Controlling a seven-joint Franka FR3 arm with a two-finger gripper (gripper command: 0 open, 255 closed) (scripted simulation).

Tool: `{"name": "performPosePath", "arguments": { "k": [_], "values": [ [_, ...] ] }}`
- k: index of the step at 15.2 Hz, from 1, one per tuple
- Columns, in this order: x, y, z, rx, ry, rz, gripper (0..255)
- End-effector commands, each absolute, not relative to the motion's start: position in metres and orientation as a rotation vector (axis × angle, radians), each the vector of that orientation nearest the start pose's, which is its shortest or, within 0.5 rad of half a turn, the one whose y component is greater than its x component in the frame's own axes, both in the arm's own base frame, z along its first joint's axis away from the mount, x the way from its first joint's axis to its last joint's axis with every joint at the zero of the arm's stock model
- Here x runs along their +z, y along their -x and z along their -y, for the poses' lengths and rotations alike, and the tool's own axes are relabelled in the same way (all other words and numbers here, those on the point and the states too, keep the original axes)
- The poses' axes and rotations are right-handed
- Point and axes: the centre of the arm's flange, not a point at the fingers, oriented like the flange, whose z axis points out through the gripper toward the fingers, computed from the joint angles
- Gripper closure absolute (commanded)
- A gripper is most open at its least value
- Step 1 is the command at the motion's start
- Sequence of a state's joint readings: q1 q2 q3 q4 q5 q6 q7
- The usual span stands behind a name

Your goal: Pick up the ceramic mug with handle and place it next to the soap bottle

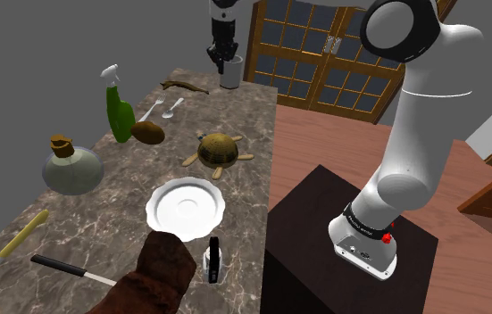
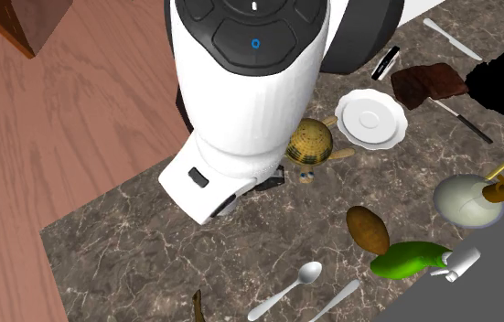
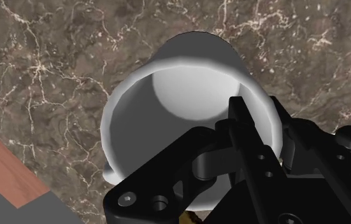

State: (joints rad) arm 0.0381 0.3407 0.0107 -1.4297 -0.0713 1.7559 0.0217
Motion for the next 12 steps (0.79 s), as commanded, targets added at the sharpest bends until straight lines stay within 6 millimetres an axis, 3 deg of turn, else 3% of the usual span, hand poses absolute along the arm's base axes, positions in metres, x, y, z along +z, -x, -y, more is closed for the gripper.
{"name": "performPosePath", "arguments": {
  "k": [1, 12],
  "values": [
    [0.511, -0.662, -0.026, 0.020, 3.208, 0.064, 255],
    [0.569, -0.662, -0.026, 0.020, 3.208, 0.064, 255]
  ]
}}
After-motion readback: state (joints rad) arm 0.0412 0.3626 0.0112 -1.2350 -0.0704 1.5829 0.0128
